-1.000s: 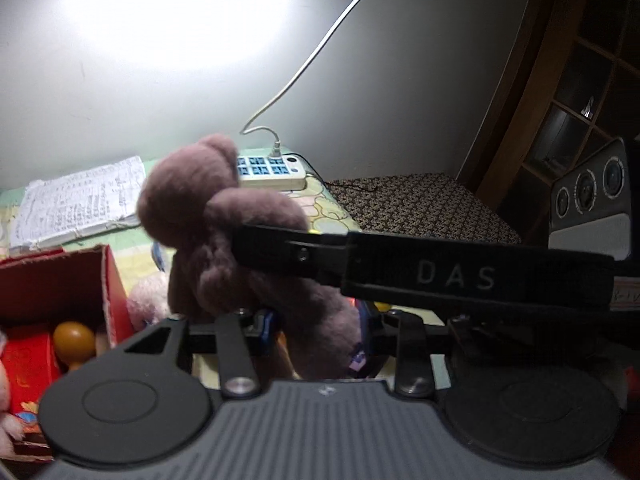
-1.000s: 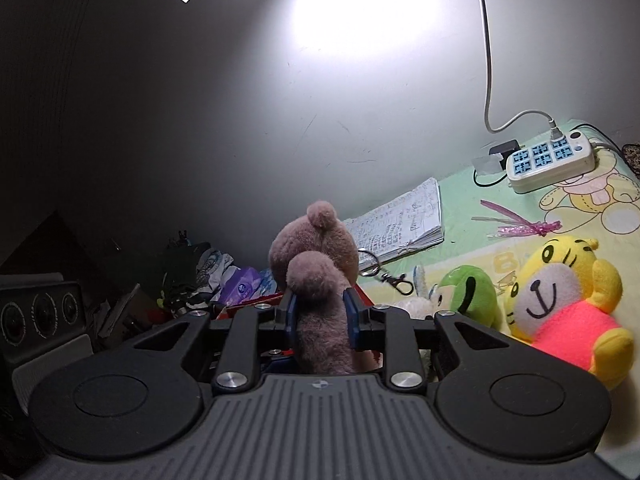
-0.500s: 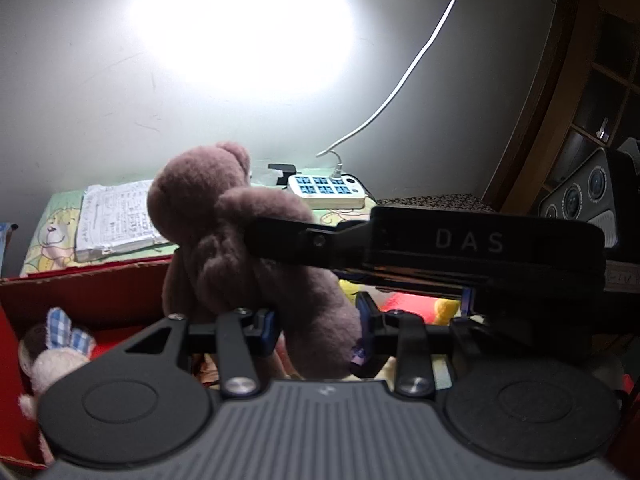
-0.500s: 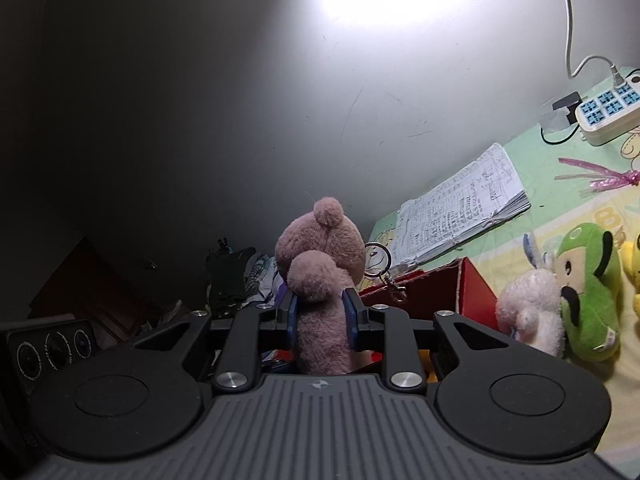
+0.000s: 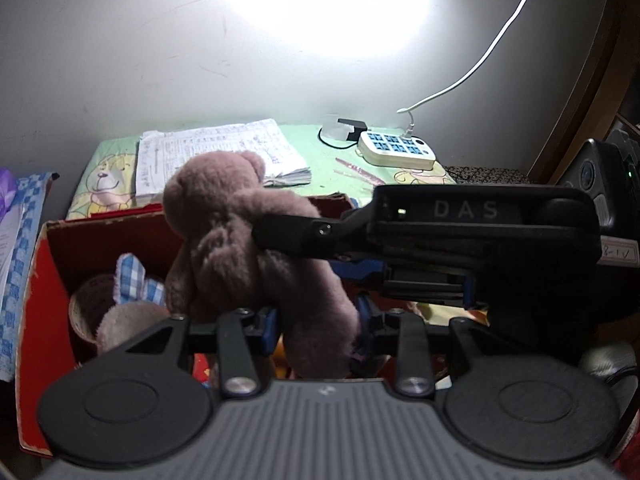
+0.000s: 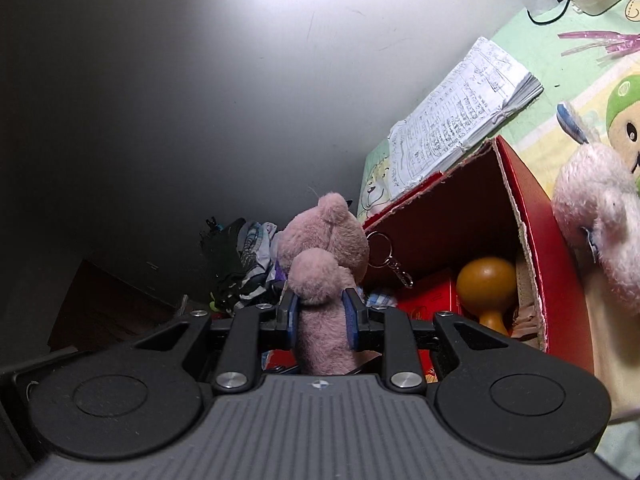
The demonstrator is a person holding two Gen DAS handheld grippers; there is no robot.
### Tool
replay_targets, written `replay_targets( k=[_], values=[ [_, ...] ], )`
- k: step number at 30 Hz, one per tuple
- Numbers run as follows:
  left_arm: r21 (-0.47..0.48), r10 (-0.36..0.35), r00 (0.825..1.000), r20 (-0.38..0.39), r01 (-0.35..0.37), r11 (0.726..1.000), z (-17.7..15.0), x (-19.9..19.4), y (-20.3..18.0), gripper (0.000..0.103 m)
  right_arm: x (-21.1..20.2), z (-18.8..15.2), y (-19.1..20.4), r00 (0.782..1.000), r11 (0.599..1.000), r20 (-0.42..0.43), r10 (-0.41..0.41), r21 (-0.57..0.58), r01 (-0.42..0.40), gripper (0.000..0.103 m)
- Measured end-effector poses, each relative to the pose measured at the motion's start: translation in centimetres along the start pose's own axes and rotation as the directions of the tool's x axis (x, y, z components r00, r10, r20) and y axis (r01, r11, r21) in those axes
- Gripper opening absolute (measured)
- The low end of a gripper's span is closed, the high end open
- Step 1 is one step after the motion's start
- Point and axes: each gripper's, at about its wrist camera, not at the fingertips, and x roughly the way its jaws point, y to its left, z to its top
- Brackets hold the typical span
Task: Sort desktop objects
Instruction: 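Lift the teddy bear with the right gripper and carry it into the box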
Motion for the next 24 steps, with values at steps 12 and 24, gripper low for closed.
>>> replay_targets(
  k=[12, 24],
  values=[
    [0.001, 0.0, 0.996, -0.09, 0.0, 1.0, -1.3, 3.1, 1.9, 0.034, 2.0, -0.3, -1.0, 0.993, 0.995, -0.061, -0.102, 0.012, 0.103, 0.025],
    [-0.045, 0.055, 0.986, -0.159, -0.062, 0.997, -1.7, 4.2, 4.4, 0.038, 5.8, 0.1, -0.8, 0.958, 0.972, -0.166, -0.233, -0.048, 0.228, 0.025]
  ],
)
